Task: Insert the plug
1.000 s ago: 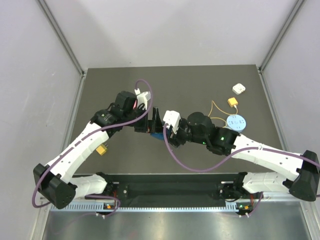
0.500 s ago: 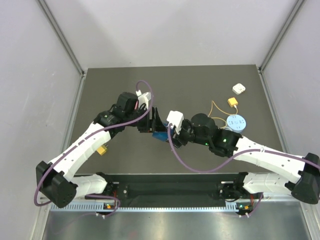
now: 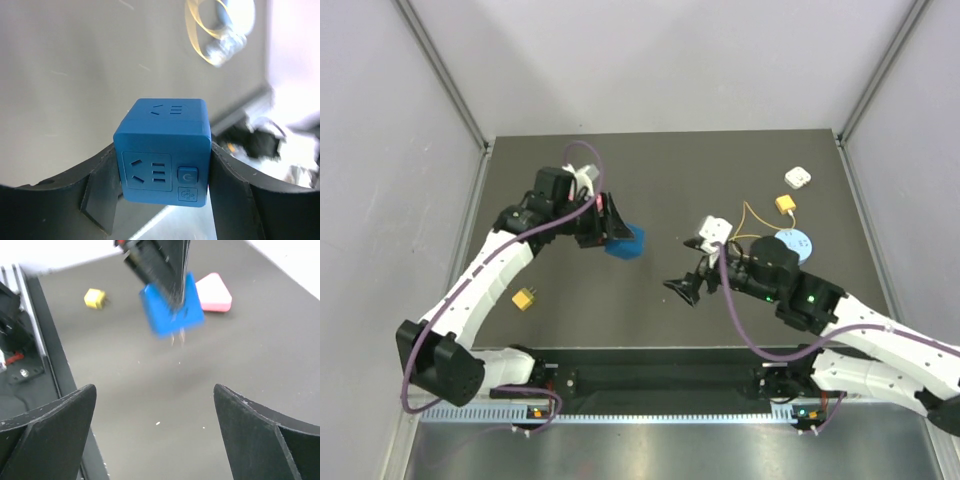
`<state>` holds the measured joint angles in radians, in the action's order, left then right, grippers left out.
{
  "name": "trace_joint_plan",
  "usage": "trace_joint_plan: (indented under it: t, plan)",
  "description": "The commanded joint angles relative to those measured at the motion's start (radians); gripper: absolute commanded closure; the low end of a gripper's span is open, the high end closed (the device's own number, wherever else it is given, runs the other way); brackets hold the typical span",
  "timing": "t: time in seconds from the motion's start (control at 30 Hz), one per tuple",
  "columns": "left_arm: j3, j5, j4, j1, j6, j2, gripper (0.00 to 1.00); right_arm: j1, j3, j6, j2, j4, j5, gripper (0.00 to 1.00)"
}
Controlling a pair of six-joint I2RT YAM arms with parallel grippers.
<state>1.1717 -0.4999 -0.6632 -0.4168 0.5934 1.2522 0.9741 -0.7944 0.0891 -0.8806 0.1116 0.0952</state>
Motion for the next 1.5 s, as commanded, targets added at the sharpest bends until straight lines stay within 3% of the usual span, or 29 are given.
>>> trace_joint_plan:
  t: [0.0,0.1,0.2,0.5,0.77,1.03,1.47]
  plan:
    - [0.120,0.134,-0.093,0.110,-0.090,0.025,1.00,-0.018,0.038,-0.083,0.115,-0.033,-0.021,0.00]
    - [0.193,0.292,-0.139,0.182,-0.159,0.084,1.00,-0.020,0.069,-0.170,0.170,-0.027,-0.069,0.00]
    - [0.265,0.351,-0.142,0.257,-0.191,0.170,1.00,-0.020,0.093,-0.254,0.195,-0.029,-0.084,0.00]
    - [0.551,0.422,-0.165,0.334,-0.185,0.484,1.00,-0.020,0.129,-0.319,0.195,-0.061,-0.129,0.00]
    - [0.741,0.456,-0.207,0.361,-0.218,0.697,1.00,-0.023,0.139,-0.227,0.177,-0.063,-0.183,0.00]
    - [0.763,0.376,-0.210,0.404,-0.260,0.782,1.00,-0.025,0.121,-0.213,0.146,-0.047,-0.150,0.00]
    - [0.786,0.391,-0.190,0.435,-0.342,0.836,1.00,-0.025,0.170,-0.229,0.166,-0.104,-0.181,0.00]
